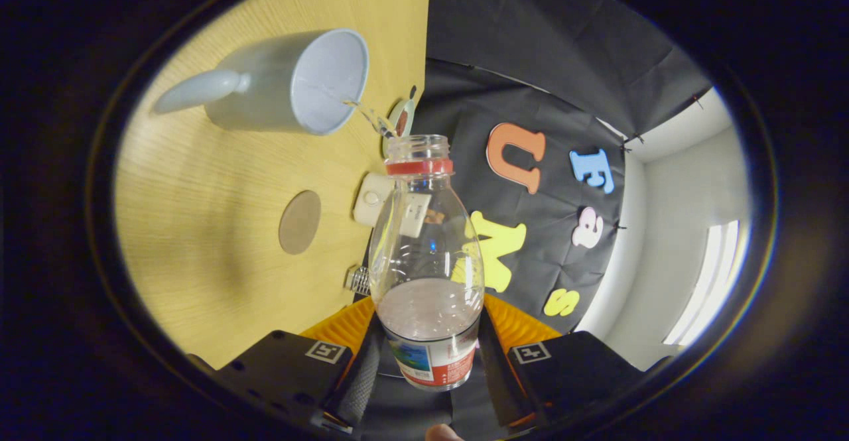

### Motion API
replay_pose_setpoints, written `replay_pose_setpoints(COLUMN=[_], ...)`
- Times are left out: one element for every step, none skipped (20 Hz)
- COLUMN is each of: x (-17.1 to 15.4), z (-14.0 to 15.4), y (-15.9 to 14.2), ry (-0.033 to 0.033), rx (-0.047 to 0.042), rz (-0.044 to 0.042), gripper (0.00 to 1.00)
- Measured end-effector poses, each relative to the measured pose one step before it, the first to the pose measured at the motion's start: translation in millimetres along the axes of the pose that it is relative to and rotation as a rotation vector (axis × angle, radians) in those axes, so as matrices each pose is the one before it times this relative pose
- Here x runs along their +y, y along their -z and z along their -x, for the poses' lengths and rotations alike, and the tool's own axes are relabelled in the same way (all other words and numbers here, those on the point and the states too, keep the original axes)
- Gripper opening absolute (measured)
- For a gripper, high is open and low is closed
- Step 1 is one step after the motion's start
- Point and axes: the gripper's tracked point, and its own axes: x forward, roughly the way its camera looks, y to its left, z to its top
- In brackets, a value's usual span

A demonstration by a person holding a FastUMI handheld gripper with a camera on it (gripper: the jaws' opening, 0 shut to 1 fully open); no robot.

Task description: Take the bottle from table, then pour the juice into the cup, finally place the bottle on the coaster

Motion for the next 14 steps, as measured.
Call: replay_pose_setpoints(x=[-1.22, -0.75, 0.05, -1.05, 0.16, -0.02, -0.06, -1.13, -1.29, -2.15, -1.78, -1.72, -1.81, -1.45], z=[-1.91, -0.5, -0.82, 0.83, -0.41, 0.42, -0.53, 0.15, -0.42, 0.62, -0.63, 0.08, -1.89, -0.15], y=[-0.52, 0.38, 0.22, -0.87, -0.1, 0.02, -0.78, -0.21, -0.46, 0.34, -1.23, 0.01, 0.03, 0.83], ry=[0.00039, -0.00104, 0.0006, -0.00151, 0.00014, -0.00189, 0.0001, 0.00064, 0.00267, 0.00258, 0.00224, 0.00186, 0.00254, -0.00125], rx=[0.00049, 0.00107, -0.00108, -0.0008, -0.0006, 0.00001, -0.00007, -0.00173, -0.00079, -0.00134, -0.00112, -0.00135, -0.0004, 0.00035], rz=[0.00522, 0.0059, 0.00422, 0.00449, 0.00423, 0.004, 0.00633, 0.00834, 0.00633, 0.0058, 0.00346, 0.00322, 0.00461, 0.00562], gripper=[0.76, 0.76, 0.76, 0.76, 0.76, 0.76, 0.76, 0.76, 0.76, 0.76, 0.76, 0.76, 0.76, 0.76])
